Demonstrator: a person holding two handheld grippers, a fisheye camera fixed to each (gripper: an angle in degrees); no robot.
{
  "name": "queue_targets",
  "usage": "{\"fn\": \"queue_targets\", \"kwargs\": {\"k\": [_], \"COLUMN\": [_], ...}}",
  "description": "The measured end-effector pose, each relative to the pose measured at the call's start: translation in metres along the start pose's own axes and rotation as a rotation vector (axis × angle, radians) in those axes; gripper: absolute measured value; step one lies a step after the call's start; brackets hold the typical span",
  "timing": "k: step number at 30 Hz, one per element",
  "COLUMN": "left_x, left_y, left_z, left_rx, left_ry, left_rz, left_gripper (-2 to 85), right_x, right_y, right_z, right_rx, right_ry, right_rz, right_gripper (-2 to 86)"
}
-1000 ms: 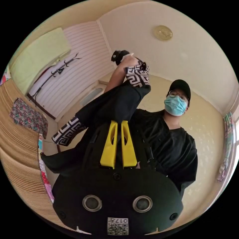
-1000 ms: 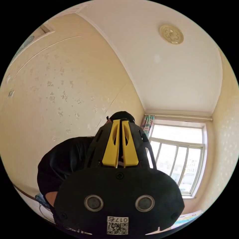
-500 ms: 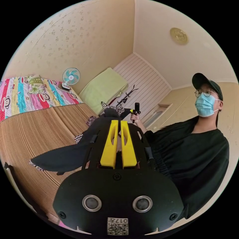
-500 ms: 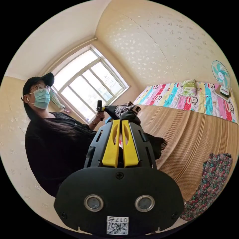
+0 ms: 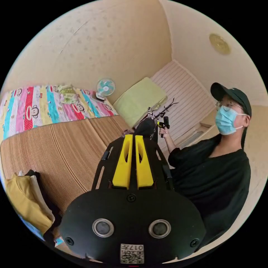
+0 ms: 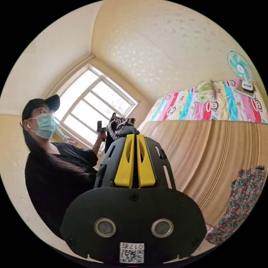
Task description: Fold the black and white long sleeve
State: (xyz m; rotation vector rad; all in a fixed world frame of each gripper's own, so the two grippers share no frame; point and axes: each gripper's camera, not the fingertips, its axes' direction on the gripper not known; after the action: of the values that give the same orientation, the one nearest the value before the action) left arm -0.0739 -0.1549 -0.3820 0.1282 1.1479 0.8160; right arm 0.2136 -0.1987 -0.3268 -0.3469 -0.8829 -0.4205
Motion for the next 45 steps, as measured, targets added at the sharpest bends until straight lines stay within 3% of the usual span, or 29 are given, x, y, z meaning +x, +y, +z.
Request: {"fn": "queue_targets", "kwargs": {"k": [5,9,13,16,19,23,24,28,31,34,36,41,45], "left_x": [-0.177,-0.314,-0.313,-0.283,-0.259,-0.266,-0.264,-0.258,-0.249,-0.247,-0.251,-0.259,-0.258], "left_y": [-0.053,-0.035,0.007,0.052,0.108,0.191,0.205,0.219,0.217,0.221,0.223,0.204,0.173], "left_z": [0.087,0.129,0.151,0.221,0.298,0.346,0.343,0.33,0.312,0.287,0.262,0.234,0.289], "left_rx": [-0.162,-0.078,0.073,-0.125,-0.378,-0.539,-0.47,-0.429,-0.465,-0.471,-0.435,-0.264,-0.28], "left_ry": [-0.12,-0.288,-0.285,-0.237,-0.204,-0.301,-0.253,-0.236,-0.253,-0.291,-0.322,-0.238,-0.044], "left_rz": [-0.197,-0.512,-0.515,-0.418,-0.376,-0.602,-0.641,-0.692,-0.648,-0.664,-0.707,-0.741,-0.685], "left_gripper": [1.0,6.7,8.5,8.6,8.6,4.5,1.2,-0.3,-0.6,-0.1,2.5,8.2,11.5], "right_x": [0.134,0.217,0.207,0.192,0.174,0.164,0.165,0.167,0.197,0.239,0.253,0.262,0.259], "right_y": [-0.131,-0.166,-0.136,-0.072,-0.004,0.062,0.073,0.057,0.022,0.001,0.009,0.041,0.055], "right_z": [0.151,0.237,0.296,0.359,0.39,0.414,0.422,0.395,0.319,0.217,0.165,0.186,0.239], "right_rx": [-0.255,-0.159,-0.178,-0.363,-0.465,-0.616,-0.68,-0.713,-0.568,-0.298,-0.119,-0.168,-0.19], "right_ry": [0.224,0.358,0.293,0.327,0.52,0.794,0.8,0.736,0.82,1.04,0.951,0.776,0.593], "right_rz": [0.152,0.361,0.269,0.235,0.315,0.379,0.348,0.241,0.294,0.558,0.734,0.771,0.763], "right_gripper": [2.0,3.0,4.0,5.6,8.1,10.3,9.0,3.7,3.2,3.6,4.7,7.2,7.9]}}
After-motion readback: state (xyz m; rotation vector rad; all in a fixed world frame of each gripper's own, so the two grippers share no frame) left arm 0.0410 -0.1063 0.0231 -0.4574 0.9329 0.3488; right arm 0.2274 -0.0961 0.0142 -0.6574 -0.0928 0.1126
